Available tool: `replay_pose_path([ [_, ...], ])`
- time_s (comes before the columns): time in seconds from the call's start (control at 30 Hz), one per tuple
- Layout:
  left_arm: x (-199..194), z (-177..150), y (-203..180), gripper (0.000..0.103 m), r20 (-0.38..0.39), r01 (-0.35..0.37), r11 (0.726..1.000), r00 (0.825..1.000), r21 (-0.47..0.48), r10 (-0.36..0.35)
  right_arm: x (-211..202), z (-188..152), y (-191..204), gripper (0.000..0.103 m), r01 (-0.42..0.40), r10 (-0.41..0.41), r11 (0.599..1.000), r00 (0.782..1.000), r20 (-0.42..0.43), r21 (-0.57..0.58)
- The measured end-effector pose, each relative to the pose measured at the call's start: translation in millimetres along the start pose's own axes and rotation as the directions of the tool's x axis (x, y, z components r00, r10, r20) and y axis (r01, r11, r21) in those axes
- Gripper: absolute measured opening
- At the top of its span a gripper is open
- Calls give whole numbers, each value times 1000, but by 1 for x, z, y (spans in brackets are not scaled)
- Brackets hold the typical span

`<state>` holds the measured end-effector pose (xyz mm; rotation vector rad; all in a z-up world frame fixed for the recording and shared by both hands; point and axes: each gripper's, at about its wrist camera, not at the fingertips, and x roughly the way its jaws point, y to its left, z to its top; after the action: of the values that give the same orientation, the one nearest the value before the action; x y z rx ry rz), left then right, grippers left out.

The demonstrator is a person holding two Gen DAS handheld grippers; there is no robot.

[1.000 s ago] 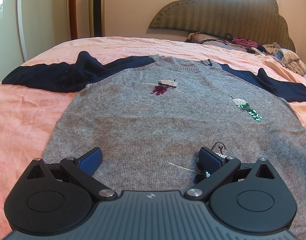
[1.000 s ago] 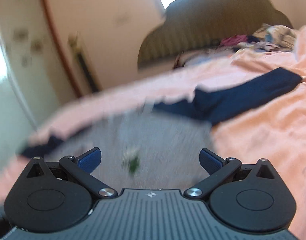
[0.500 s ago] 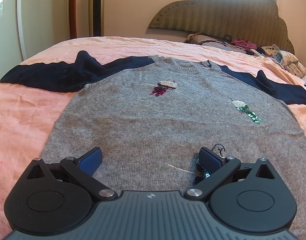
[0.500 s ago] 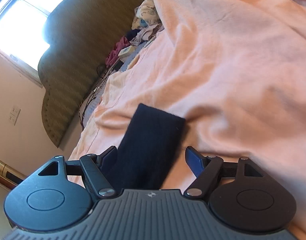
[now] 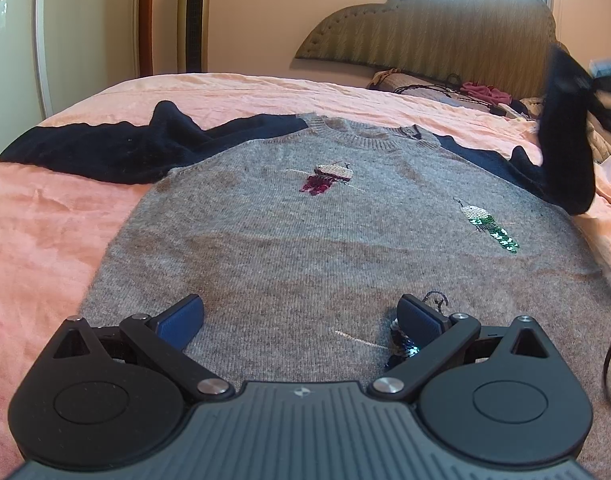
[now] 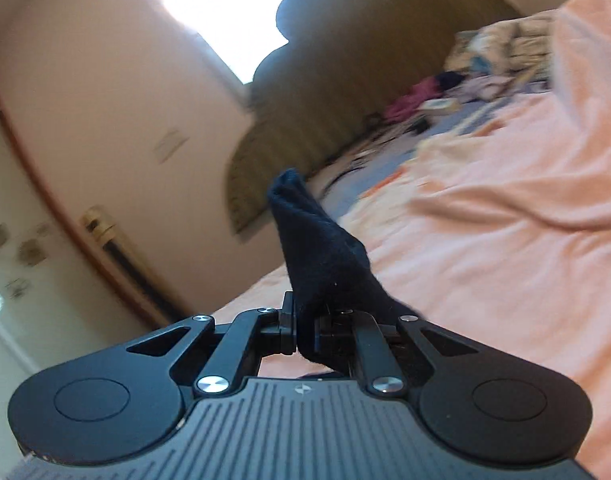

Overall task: Fold small clothes
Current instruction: 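Grasp a navy sleeve with the right tool and lay it across the sweater body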

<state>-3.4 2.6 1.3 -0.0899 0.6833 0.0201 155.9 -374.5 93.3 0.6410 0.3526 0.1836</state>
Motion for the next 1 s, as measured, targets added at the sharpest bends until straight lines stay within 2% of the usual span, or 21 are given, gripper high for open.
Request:
replay_pose_path([
  [0.07,0,0,0,103,-1,-1,1000,1000,5,1,13,-28,56,15,-151,147,987,986,-77,-48],
  [0.17,0,0,0,103,-3,-3,1000,1000,11,3,48,-68,110,18,-306,301,952,933,-197,5],
  [0.2,0,0,-1,103,-4,-4,1000,1000,14,4,59,-81,121,39,-324,322,946,917,-235,30],
  [0.23,0,0,-1,103,-5,-5,1000,1000,17,5,65,-90,125,59,-318,318,947,912,-259,44],
  [0.27,0,0,-1,103,-6,-4,1000,1000,19,4,64,-99,128,89,-294,300,954,919,-256,59],
  [0.3,0,1,0,103,-6,2,1000,1000,18,-1,57,-107,125,91,-274,283,959,932,-227,72],
  [0.4,-3,5,6,103,-29,35,999,999,-3,-35,30,-121,100,88,-280,287,958,926,-245,65],
  [0.43,-6,11,11,103,-45,61,997,997,-48,-63,13,-132,92,88,-267,269,963,932,-245,42],
  [0.47,-9,19,19,103,-50,115,986,991,-120,-122,3,-134,82,88,-247,243,969,939,-244,18],
  [0.5,-10,28,28,103,-36,188,961,979,-203,-199,-8,-143,67,88,-214,203,977,948,-243,-17],
  [0.57,-4,52,43,103,11,327,879,939,-347,-344,-17,-147,45,88,-156,144,987,962,-233,-36],
  [0.6,5,65,46,103,22,363,848,923,-387,-385,-19,-152,33,88,-133,129,991,965,-227,-4],
  [0.63,18,78,48,103,22,378,832,914,-406,-404,-20,-152,23,88,-135,145,989,965,-218,62],
  [0.67,33,89,49,103,12,365,837,919,-407,-395,-21,-151,17,88,-157,176,982,964,-199,107],
  [0.73,64,101,48,103,-48,249,879,955,-407,-293,-20,-154,14,91,-171,189,979,966,-179,108],
  [0.77,78,103,49,103,-76,212,886,961,-412,-265,-19,-155,16,91,-168,185,980,964,-189,103],
  [0.8,89,102,49,103,-97,201,884,960,-423,-264,-16,-155,17,92,-170,186,981,963,-196,98],
  [0.87,95,102,45,103,-68,205,887,965,-414,-255,-17,-155,17,95,-188,205,977,959,-194,102],
  [0.9,98,105,43,99,-75,203,888,964,-412,-255,-17,-155,16,96,-196,215,974,958,-191,113],
  [0.97,102,109,30,65,-90,181,912,969,-369,-229,-18,-154,13,97,-207,230,969,955,-186,136],
  [1.0,105,112,23,32,-117,140,932,975,-334,-189,-17,-154,12,98,-213,237,967,954,-184,142],
])
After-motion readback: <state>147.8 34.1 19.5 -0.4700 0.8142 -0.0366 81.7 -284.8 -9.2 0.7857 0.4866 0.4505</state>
